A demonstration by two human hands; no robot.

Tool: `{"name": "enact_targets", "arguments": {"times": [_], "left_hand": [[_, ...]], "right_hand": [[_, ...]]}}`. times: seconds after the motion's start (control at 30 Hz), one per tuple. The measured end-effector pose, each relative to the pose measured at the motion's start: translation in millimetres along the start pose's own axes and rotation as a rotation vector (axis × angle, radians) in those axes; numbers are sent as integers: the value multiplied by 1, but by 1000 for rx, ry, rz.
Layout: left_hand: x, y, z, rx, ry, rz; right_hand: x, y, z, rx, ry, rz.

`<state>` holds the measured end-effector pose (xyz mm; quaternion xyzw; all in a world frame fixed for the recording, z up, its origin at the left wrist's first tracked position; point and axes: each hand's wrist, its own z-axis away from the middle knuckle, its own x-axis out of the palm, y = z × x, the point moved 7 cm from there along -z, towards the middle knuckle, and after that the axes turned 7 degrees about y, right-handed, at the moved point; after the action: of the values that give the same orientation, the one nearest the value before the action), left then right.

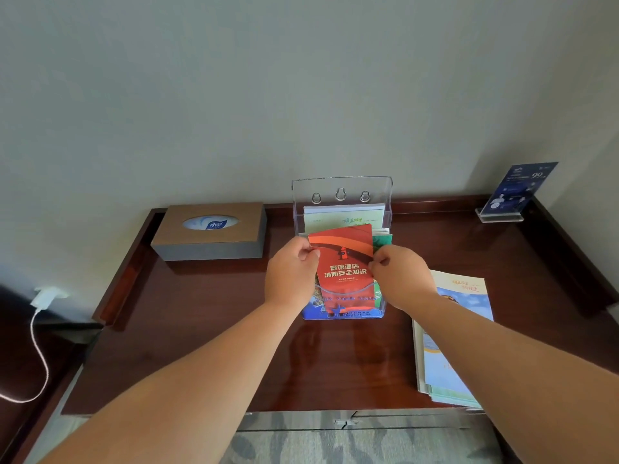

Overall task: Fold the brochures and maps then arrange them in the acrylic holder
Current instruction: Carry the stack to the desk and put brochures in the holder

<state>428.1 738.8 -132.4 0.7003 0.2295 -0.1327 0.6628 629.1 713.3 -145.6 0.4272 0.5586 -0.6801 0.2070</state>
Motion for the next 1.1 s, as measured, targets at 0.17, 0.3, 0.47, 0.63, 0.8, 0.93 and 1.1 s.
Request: {"name": "enact_targets", "arguments": {"times": [0.17,0.3,0.47,0.63,0.8,0.93,1.1], "left_hand": [[1,1,-1,16,43,-19],[3,1,-2,35,51,-28],[4,-6,0,2,51,-30],[3,-5,-2,8,60,-16],[5,-8,-2,-8,47,-55],[2,-10,1,-6,83,-91],[12,-20,28,-26,44,-59]], "right_hand": [[4,6,-2,25,-14,54],[6,7,-4,35,-30,92],[8,8,-4,53,-45,129],[7,6,-4,40,-35,99],[9,6,-5,35,-38,118],[8,8,-3,54,-53,116],[-17,30,4,65,45,65]]}}
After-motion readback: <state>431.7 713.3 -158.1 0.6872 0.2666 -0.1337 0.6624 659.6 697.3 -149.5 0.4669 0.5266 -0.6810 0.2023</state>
